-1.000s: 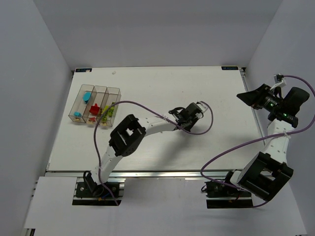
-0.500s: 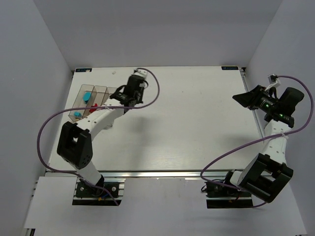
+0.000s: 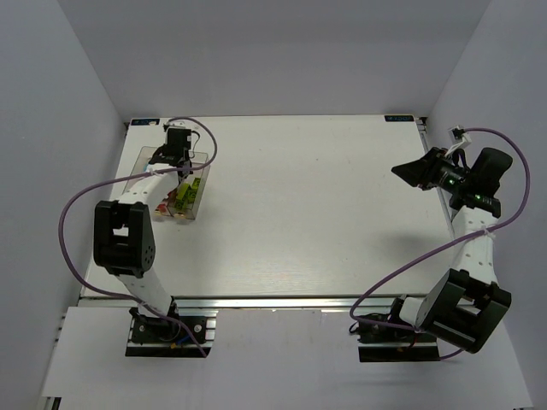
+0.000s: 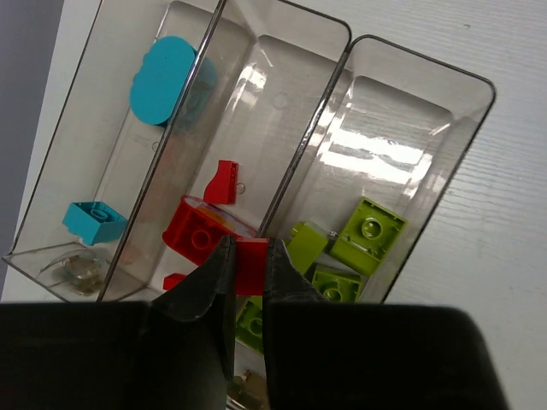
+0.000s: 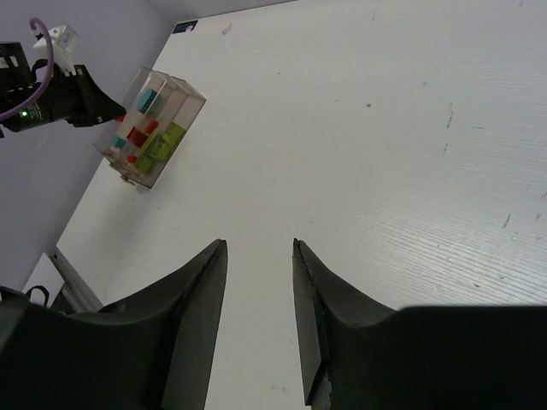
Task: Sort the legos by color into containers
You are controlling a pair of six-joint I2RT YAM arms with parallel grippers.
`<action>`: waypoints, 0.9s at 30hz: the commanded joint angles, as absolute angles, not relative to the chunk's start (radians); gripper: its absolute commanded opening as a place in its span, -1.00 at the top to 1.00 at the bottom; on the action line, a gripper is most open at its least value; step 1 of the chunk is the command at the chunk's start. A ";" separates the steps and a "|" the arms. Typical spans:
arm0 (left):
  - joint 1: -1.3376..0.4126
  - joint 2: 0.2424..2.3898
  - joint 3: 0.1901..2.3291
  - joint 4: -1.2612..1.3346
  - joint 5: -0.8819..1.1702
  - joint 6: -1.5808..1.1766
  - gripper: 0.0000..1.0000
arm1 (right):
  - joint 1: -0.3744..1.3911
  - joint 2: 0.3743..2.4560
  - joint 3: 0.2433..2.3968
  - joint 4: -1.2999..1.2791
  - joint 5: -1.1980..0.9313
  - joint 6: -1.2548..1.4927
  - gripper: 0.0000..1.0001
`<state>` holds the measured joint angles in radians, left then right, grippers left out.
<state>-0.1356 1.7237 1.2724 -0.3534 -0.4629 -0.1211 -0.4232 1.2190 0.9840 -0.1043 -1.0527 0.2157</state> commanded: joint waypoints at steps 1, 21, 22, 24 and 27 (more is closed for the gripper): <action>-0.106 1.749 1.301 -0.336 -0.489 -0.140 1.00 | -0.413 1.218 0.985 -0.095 -1.045 0.189 0.15; 0.017 1.726 1.312 -0.353 -0.327 -0.212 -0.48 | -0.394 1.218 0.979 -0.098 -1.040 0.169 -0.15; 0.017 1.708 1.313 -0.354 -0.298 -0.221 -0.48 | -0.393 1.219 0.979 -0.097 -1.040 0.167 -0.17; 0.008 1.634 1.306 -0.344 -0.261 -0.224 -0.47 | -0.385 1.221 0.977 -0.097 -1.040 0.161 -0.20; 0.005 1.576 1.273 -0.327 -0.271 -0.216 -0.45 | -0.374 1.227 0.973 -0.087 -1.035 0.169 -0.22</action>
